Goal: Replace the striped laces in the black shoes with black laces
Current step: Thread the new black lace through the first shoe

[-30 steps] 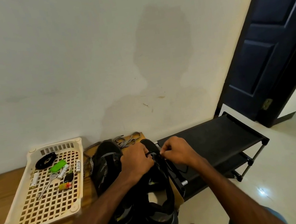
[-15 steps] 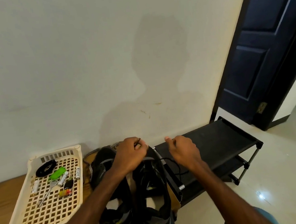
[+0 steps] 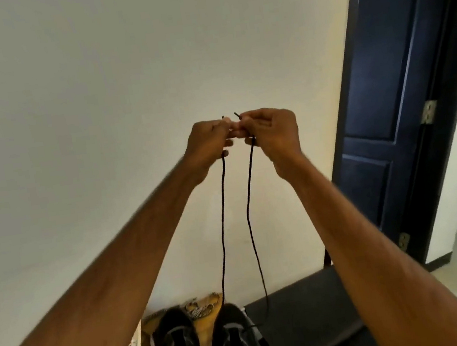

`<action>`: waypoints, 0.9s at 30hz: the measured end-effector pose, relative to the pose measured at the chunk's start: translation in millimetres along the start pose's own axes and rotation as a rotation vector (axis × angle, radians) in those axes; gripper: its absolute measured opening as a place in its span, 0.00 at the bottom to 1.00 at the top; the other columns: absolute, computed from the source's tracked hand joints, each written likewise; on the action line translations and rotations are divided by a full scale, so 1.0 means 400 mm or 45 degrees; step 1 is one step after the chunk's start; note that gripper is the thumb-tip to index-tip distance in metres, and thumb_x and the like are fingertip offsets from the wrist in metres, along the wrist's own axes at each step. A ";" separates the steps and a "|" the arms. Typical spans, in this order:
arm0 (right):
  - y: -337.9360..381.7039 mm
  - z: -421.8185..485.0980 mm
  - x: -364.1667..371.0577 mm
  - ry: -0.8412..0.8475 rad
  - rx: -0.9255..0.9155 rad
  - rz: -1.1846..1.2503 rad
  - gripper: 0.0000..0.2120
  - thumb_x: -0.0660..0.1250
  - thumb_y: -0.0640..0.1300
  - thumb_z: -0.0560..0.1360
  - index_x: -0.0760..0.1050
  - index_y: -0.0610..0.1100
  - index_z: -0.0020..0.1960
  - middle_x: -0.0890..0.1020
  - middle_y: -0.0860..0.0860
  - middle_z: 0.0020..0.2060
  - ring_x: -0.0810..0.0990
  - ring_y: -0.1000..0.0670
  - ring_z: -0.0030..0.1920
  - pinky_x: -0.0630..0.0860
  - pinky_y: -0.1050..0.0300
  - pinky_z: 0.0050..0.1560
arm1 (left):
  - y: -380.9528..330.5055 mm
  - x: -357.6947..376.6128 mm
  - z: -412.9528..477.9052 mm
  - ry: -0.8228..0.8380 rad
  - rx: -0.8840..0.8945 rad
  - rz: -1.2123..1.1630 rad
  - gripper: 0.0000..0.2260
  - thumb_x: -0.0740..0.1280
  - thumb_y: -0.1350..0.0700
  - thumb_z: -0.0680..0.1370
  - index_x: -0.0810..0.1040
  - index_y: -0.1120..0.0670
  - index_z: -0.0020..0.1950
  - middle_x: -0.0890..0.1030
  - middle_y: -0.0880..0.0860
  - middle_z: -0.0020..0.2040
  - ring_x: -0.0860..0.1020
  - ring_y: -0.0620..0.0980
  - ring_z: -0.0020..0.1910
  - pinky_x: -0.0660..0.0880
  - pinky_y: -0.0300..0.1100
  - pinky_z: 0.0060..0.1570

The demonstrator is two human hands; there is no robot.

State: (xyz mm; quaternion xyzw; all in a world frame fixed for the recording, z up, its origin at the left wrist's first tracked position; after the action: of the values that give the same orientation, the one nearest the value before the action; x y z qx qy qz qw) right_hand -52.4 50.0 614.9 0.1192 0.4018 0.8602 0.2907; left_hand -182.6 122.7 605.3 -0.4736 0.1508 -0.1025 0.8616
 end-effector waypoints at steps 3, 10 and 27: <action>0.087 0.044 0.002 -0.039 0.014 0.090 0.05 0.70 0.37 0.79 0.85 0.38 0.52 0.88 0.43 0.43 0.88 0.47 0.43 0.85 0.48 0.51 | -0.112 -0.012 0.033 0.090 -0.001 -0.235 0.14 0.62 0.52 0.84 0.84 0.58 0.57 0.87 0.54 0.48 0.86 0.49 0.50 0.82 0.51 0.55; 0.203 0.096 0.017 -0.075 -0.007 0.097 0.05 0.77 0.39 0.74 0.86 0.40 0.50 0.88 0.46 0.40 0.88 0.50 0.39 0.82 0.59 0.40 | -0.235 -0.032 0.062 -0.012 0.085 -0.179 0.09 0.62 0.55 0.85 0.81 0.55 0.53 0.85 0.56 0.50 0.86 0.52 0.47 0.84 0.47 0.45; -0.090 -0.041 0.033 -0.042 0.308 0.071 0.10 0.64 0.36 0.74 0.85 0.38 0.45 0.83 0.48 0.37 0.81 0.50 0.31 0.79 0.55 0.32 | 0.056 -0.060 -0.041 -0.234 -0.091 -0.138 0.14 0.58 0.54 0.85 0.81 0.57 0.58 0.83 0.53 0.39 0.80 0.44 0.30 0.76 0.37 0.31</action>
State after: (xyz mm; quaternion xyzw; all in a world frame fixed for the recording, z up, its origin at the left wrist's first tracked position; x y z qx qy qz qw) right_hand -55.7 66.1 576.4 0.1786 0.4944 0.8110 0.2568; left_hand -210.1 129.2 581.9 -0.5189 0.0488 -0.0996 0.8476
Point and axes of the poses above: each hand's wrist, its own z-axis towards the middle knuckle, its own x-axis out of the palm, y = z × x, the point moved 5 cm from there along z, towards the middle knuckle
